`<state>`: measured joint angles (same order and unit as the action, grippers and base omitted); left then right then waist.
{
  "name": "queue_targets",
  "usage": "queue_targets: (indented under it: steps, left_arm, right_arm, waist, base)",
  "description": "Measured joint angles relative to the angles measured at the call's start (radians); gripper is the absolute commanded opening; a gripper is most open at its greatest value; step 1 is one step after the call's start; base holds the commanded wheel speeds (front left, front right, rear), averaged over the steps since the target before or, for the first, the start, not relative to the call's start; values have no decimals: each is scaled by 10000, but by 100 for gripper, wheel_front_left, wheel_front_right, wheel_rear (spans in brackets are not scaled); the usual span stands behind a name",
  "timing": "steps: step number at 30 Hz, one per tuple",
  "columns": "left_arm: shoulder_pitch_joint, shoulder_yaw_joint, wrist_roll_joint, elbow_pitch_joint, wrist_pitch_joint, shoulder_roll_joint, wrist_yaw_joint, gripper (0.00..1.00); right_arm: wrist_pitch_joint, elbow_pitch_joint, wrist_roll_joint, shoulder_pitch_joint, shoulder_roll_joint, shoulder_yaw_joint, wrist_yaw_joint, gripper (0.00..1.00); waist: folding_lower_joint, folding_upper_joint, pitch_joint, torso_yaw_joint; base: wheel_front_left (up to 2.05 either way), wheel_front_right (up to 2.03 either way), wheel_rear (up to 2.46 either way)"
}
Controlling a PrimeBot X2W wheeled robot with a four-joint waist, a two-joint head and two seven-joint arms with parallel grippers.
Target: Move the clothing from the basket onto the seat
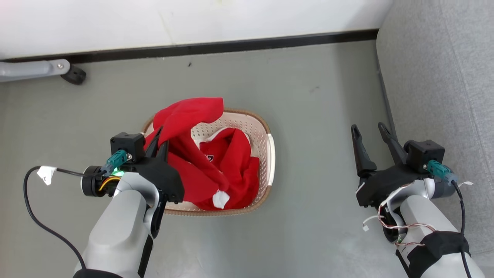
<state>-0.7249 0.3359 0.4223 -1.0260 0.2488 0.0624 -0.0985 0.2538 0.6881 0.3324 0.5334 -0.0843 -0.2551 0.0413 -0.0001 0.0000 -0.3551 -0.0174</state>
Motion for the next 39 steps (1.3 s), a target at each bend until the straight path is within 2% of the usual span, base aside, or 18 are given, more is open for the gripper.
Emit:
queue_targets:
  steps: [22, 39]
  left_arm:
    - [1435, -516, 75, 1808, 0, 36, 190, 0]
    - [2061, -568, -109, 3950, 6, 140, 188, 0]
  right_arm:
    - [-2, 322, 19, -895, 94, -8, 209, 100]
    - [-2, 493, 33, -1510, 165, -132, 353, 100]
  waist:
    - [0, -1, 1808, -122]
    - [0, -1, 2765, -147]
  base:
    - [0, 0, 0]
    - [0, 0, 0]
